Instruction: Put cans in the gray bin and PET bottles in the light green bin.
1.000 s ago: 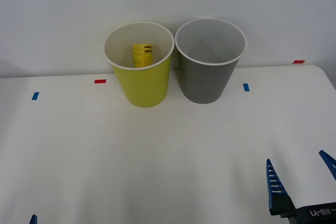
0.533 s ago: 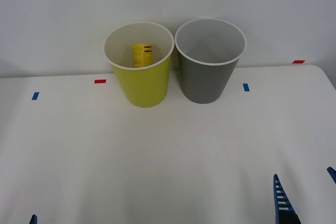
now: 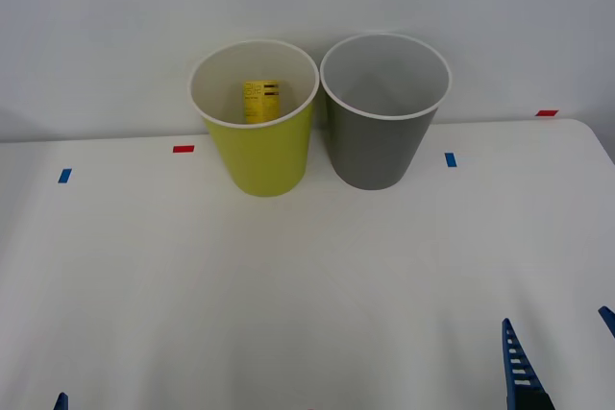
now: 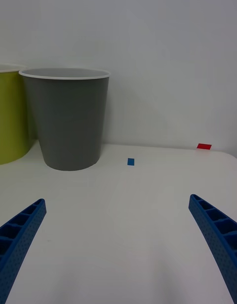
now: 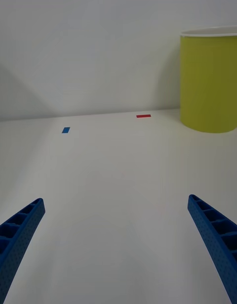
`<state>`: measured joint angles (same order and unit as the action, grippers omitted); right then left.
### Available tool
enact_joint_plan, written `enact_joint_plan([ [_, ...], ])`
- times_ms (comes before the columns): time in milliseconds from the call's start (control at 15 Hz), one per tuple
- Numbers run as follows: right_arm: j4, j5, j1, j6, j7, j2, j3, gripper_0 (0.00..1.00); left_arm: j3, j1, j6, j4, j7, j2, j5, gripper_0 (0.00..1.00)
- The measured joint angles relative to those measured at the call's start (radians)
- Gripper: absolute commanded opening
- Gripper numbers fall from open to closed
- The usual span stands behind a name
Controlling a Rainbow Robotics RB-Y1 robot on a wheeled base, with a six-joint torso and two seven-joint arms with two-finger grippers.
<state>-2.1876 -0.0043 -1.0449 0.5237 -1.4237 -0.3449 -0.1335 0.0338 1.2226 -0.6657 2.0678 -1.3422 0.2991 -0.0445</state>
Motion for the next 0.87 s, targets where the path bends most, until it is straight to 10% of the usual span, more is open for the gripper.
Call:
enact_joint_plan([
  [867, 0.0, 0.0, 0.0, 0.0, 0.0, 0.0, 0.0, 1.0, 0.0, 0.0, 0.0, 0.0, 0.0, 0.0, 0.0, 1.0],
])
